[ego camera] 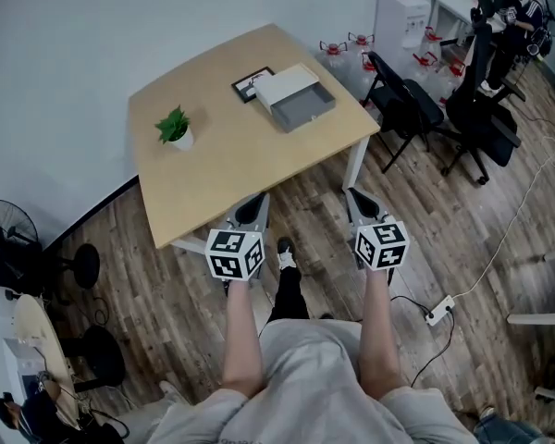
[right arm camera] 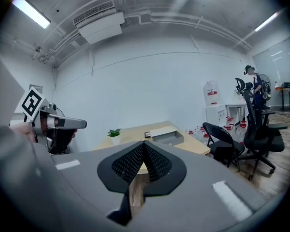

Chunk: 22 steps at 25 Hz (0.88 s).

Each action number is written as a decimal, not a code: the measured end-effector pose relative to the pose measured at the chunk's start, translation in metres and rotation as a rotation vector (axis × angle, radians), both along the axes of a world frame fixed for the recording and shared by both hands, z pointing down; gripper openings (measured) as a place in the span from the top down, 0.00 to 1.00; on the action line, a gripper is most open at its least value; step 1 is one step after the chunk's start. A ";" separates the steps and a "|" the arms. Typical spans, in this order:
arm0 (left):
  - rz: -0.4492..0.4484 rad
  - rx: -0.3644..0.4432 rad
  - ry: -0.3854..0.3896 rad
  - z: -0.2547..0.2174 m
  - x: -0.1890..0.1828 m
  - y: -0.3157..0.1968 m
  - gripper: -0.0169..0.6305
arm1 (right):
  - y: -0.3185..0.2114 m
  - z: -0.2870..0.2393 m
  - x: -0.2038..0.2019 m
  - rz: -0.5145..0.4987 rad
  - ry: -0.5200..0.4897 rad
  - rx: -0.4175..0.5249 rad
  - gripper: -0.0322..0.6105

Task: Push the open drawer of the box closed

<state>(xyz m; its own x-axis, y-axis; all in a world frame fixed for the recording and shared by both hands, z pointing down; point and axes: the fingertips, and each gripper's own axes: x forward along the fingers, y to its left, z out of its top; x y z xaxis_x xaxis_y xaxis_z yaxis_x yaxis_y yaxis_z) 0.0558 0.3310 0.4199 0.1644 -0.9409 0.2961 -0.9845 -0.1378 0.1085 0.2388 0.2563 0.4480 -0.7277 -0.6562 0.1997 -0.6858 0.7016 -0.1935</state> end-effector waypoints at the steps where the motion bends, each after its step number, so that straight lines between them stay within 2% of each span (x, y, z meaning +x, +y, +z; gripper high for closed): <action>1: 0.011 -0.001 0.008 0.000 -0.004 -0.015 0.89 | -0.011 0.005 -0.003 0.006 0.013 -0.010 0.95; 7: 0.073 -0.009 0.074 0.005 -0.034 -0.118 0.89 | -0.084 0.027 -0.024 0.058 0.075 -0.066 0.95; 14: 0.190 -0.057 0.082 0.015 -0.058 -0.235 0.89 | -0.179 0.031 -0.046 0.164 0.081 -0.122 0.95; 18: 0.231 -0.070 0.093 0.022 -0.079 -0.279 0.89 | -0.221 0.034 -0.064 0.207 0.062 -0.144 0.95; 22: 0.225 -0.069 0.113 0.027 -0.119 -0.311 0.89 | -0.248 0.042 -0.095 0.212 0.047 -0.157 0.95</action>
<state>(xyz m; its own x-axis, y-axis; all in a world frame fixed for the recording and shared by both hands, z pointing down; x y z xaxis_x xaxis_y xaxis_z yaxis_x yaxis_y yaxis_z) -0.0633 0.0203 0.4473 0.4030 -0.8551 0.3262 -0.9109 -0.3403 0.2332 0.1439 0.0085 0.4904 -0.5650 -0.7510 0.3418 -0.8249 0.5054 -0.2531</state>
